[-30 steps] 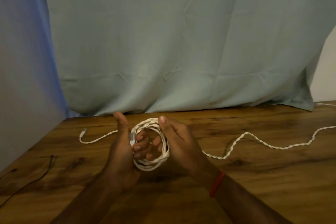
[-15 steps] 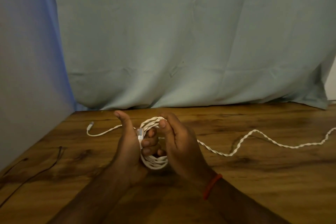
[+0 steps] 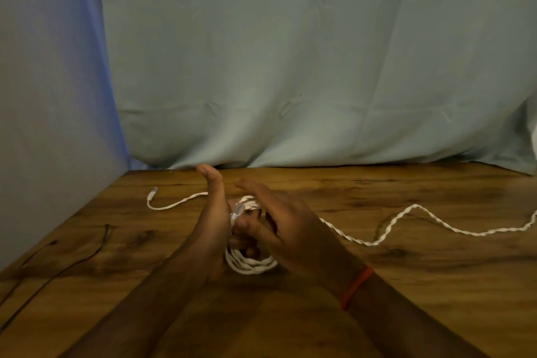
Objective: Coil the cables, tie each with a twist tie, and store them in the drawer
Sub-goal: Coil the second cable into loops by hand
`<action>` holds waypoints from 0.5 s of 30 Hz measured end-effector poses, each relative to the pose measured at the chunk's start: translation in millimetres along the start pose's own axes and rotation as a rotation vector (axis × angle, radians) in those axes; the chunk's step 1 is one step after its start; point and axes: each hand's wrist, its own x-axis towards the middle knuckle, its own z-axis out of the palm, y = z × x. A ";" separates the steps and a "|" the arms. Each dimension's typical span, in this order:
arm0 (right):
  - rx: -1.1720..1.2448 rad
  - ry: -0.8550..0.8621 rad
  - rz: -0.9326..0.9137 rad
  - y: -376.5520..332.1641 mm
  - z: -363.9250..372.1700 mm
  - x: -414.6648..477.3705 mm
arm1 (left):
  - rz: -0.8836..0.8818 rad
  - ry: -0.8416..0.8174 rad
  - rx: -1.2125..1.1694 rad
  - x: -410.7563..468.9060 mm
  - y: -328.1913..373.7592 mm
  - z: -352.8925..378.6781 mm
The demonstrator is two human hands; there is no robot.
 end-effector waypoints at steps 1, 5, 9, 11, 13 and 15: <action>-0.026 -0.015 -0.021 2.1 0.2 0.9 | -0.006 0.010 0.014 -0.1 0.3 -0.1; -0.041 -0.015 -0.069 8.1 0.4 4.2 | 0.012 0.029 0.044 -2.0 0.3 0.1; 0.105 0.090 -0.114 3.8 -0.8 5.4 | 0.039 -0.015 0.015 -5.3 4.8 2.8; 0.139 0.118 -0.095 4.4 -0.7 5.1 | 0.034 -0.044 -0.011 -6.6 5.9 4.8; 0.136 0.115 -0.102 6.9 -1.1 5.6 | 0.036 -0.062 -0.036 -6.0 5.3 4.6; 0.127 0.086 -0.126 8.7 -1.7 6.1 | 0.024 -0.076 -0.053 -5.6 4.9 2.5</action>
